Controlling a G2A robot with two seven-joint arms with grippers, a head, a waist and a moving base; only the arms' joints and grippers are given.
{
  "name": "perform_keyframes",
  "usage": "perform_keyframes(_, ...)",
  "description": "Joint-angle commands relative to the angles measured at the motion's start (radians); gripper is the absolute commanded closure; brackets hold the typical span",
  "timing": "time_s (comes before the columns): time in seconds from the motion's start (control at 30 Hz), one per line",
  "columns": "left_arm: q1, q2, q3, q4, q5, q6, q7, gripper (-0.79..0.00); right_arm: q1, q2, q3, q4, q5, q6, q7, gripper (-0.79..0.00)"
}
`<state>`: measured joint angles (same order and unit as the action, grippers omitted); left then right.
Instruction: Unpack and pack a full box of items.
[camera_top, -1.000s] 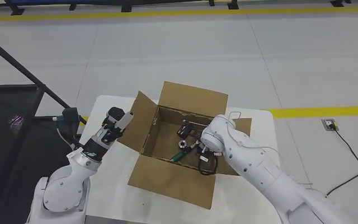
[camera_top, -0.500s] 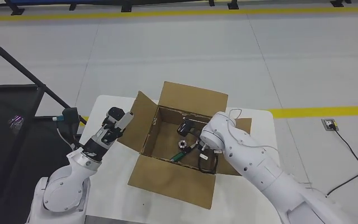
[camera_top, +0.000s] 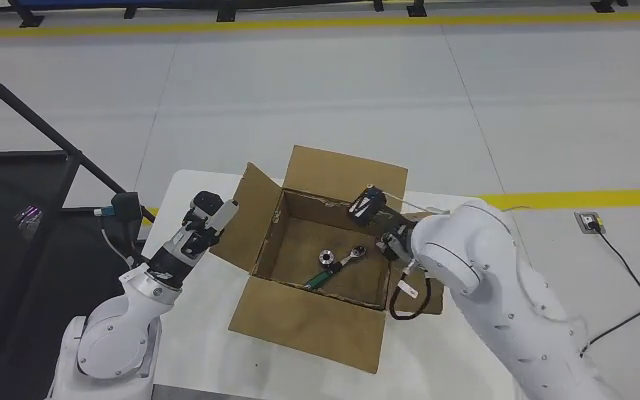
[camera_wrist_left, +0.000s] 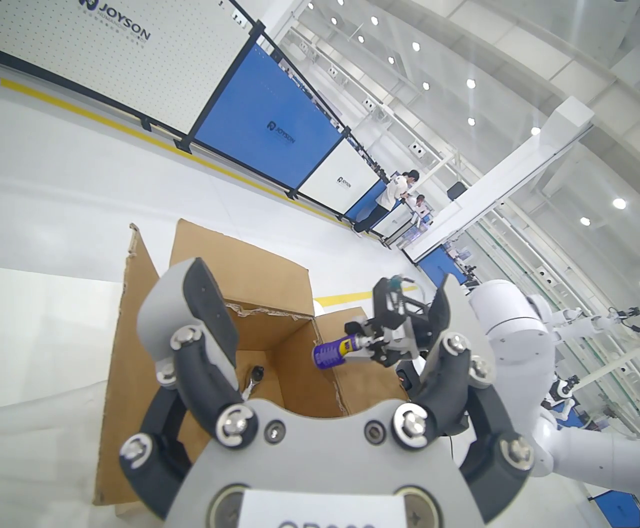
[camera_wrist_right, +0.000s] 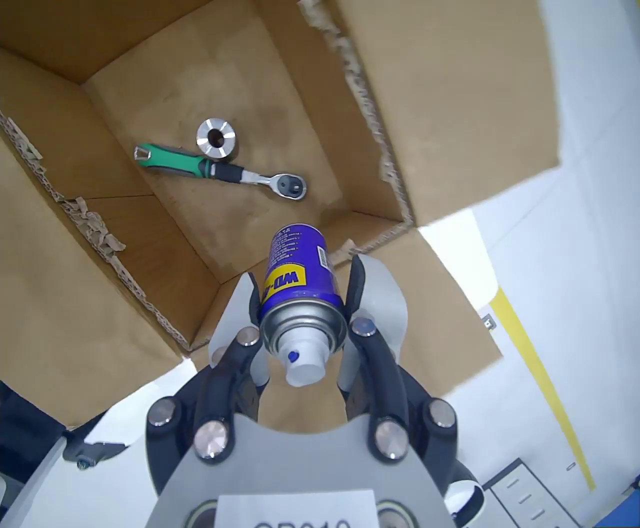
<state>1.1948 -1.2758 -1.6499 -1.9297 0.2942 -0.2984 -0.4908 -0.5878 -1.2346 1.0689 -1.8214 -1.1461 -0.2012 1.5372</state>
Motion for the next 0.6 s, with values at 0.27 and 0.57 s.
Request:
perform_keyframes(0.27,0.0,0.0,0.0,0.0,0.0,0.0,0.0,-0.785,-0.219,0.074,0.342,-0.219,-0.195,0.086,-0.001,0.0)
perform_keyframes(0.57,0.0,0.0,0.0,0.0,0.0,0.0,0.0,-0.785,-0.249,0.1,0.348,0.054,-0.126,0.036,-0.001,0.0)
